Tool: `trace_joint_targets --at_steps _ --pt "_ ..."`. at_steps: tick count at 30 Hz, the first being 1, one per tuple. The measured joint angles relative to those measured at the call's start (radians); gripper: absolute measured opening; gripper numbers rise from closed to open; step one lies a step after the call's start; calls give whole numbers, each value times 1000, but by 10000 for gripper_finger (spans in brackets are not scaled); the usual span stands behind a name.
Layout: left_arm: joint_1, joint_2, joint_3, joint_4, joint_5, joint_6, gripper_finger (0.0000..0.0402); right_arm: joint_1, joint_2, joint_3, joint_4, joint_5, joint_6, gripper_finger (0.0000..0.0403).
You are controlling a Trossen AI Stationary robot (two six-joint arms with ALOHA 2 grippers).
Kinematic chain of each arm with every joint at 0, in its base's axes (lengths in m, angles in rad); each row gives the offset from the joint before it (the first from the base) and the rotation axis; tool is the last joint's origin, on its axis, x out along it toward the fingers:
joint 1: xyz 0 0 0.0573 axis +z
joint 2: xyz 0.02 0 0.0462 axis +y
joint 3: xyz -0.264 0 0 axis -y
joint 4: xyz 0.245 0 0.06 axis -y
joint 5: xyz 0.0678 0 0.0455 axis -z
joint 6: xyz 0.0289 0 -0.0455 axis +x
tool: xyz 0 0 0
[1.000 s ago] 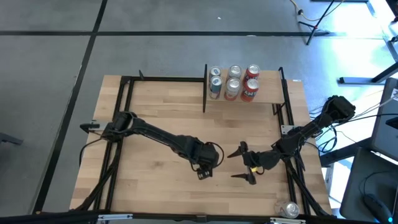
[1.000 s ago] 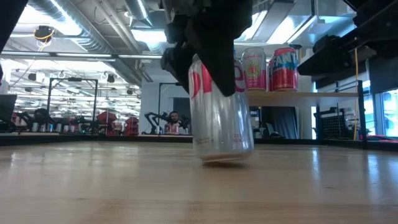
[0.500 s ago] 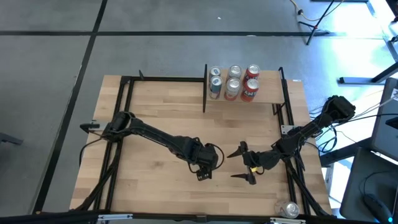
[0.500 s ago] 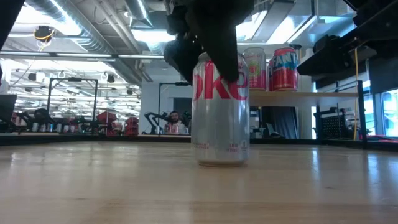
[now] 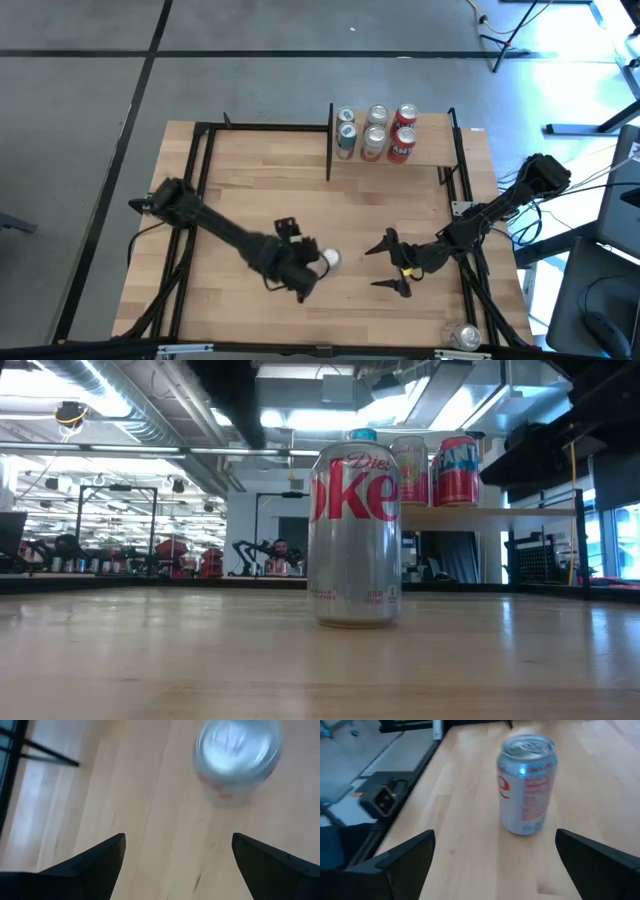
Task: Place canned beverage on shelf
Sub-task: Put the top red silver soda can on the shelf
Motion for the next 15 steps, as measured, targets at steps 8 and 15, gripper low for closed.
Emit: trace_joint_targets --at_steps 8,15 --pt "-50 2 -332 147 -237 -306 349 -1 203 1 224 112 -19 397" --pt "-31 2 -513 438 -454 -435 349 -53 369 62 301 223 -74 397"
